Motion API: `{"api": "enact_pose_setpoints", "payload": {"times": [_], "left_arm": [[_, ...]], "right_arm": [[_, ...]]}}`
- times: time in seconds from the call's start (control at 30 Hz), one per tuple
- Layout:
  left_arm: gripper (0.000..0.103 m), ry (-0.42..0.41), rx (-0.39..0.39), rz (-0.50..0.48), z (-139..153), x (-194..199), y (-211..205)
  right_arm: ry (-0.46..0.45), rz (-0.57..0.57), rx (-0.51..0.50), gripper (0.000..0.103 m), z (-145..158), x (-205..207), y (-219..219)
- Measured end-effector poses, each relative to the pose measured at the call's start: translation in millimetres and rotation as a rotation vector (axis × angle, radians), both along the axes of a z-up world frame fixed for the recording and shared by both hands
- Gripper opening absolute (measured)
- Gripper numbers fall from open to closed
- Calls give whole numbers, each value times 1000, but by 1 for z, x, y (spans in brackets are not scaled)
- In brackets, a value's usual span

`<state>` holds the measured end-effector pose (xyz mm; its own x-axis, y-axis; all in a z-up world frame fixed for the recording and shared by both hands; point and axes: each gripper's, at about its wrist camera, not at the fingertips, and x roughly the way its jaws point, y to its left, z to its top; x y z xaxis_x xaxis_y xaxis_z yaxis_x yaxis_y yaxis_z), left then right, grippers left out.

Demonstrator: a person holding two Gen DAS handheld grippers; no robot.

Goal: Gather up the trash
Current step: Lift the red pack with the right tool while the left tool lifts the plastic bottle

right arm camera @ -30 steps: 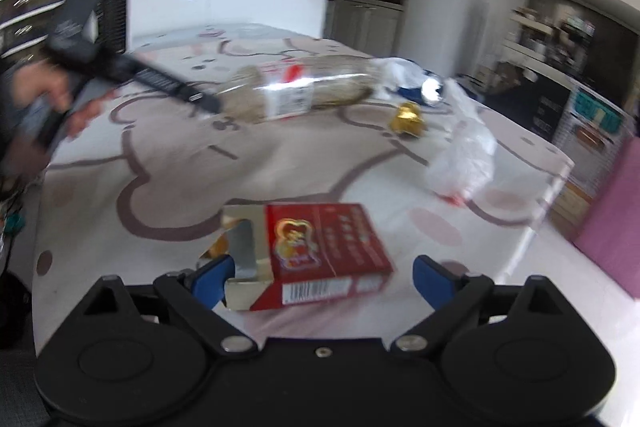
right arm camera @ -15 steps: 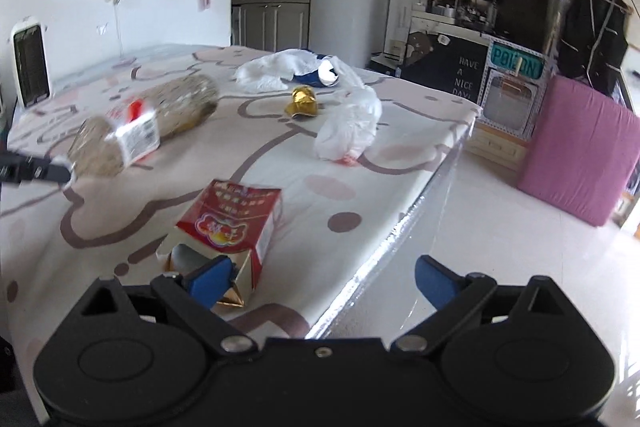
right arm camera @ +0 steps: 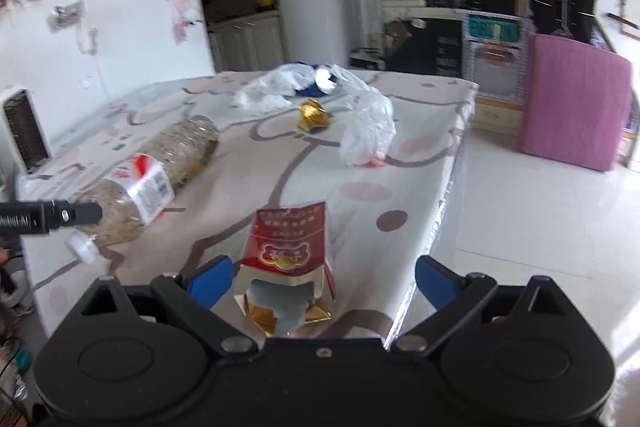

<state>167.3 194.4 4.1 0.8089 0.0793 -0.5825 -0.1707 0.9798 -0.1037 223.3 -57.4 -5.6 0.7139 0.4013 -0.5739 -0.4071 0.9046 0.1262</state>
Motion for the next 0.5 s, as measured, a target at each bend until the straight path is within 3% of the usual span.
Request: {"api": "enact_pose_setpoints", "payload": {"times": [0.17, 0.4, 0.5], "left_arm": [[80, 25, -21, 42, -12, 20, -7], [80, 20, 7, 65, -19, 35, -17], [67, 1, 27, 79, -20, 36, -17]], "right_arm": [[13, -20, 0, 91, -6, 1, 16], [9, -10, -51, 78, -15, 6, 31], [-10, 4, -69, 70, -16, 4, 36]]}}
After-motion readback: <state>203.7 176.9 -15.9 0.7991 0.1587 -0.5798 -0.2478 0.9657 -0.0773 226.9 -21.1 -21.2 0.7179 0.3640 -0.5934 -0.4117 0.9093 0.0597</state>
